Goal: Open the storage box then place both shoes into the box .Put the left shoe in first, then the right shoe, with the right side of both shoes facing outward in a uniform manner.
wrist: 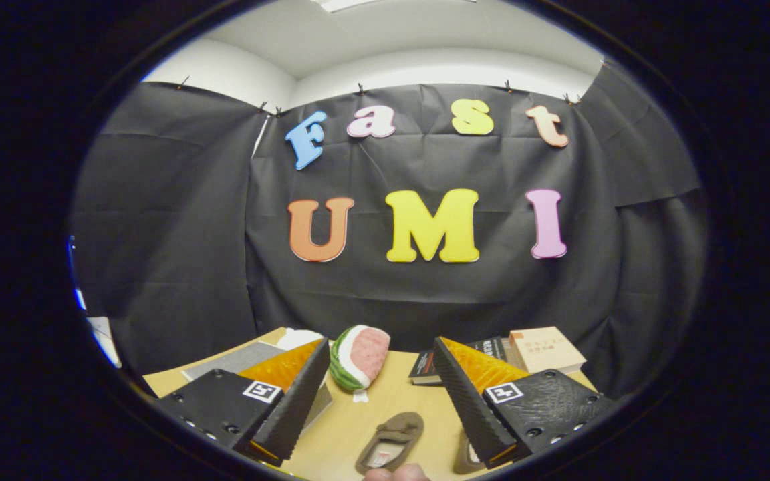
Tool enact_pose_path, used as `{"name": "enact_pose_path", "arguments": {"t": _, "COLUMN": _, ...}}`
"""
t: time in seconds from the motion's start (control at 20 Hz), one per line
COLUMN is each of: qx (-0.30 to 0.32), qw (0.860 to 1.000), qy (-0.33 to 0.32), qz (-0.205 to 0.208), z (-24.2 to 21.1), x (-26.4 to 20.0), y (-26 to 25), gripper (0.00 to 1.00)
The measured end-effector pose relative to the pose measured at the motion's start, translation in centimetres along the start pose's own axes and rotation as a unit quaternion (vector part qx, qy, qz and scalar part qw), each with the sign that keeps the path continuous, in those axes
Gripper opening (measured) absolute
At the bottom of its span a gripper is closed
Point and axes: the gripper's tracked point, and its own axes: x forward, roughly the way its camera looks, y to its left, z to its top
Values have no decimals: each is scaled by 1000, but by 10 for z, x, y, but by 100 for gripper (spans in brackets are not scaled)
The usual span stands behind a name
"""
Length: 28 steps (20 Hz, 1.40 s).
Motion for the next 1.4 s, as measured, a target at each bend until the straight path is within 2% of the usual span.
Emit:
{"name": "enact_pose_path", "arguments": {"t": 0.3, "qx": 39, "qw": 995, "qy": 58, "qz": 76, "z": -50, "x": 36, "y": 61, "gripper": 96}}
{"name": "enact_pose_path", "arguments": {"t": 0.75, "qx": 118, "qw": 976, "qy": 166, "qz": 77, "z": -145, "x": 75, "y": 101, "gripper": 96}}
{"name": "enact_pose_path", "arguments": {"t": 1.05, "qx": 174, "qw": 961, "qy": 198, "qz": 85, "z": -177, "x": 83, "y": 111, "gripper": 95}}
{"name": "enact_pose_path", "arguments": {"t": 1.25, "qx": 238, "qw": 943, "qy": 207, "qz": 103, "z": -187, "x": 84, "y": 116, "gripper": 97}}
{"name": "enact_pose_path", "arguments": {"t": 1.4, "qx": 303, "qw": 917, "qy": 231, "qz": 118, "z": -192, "x": 85, "y": 120, "gripper": 95}}
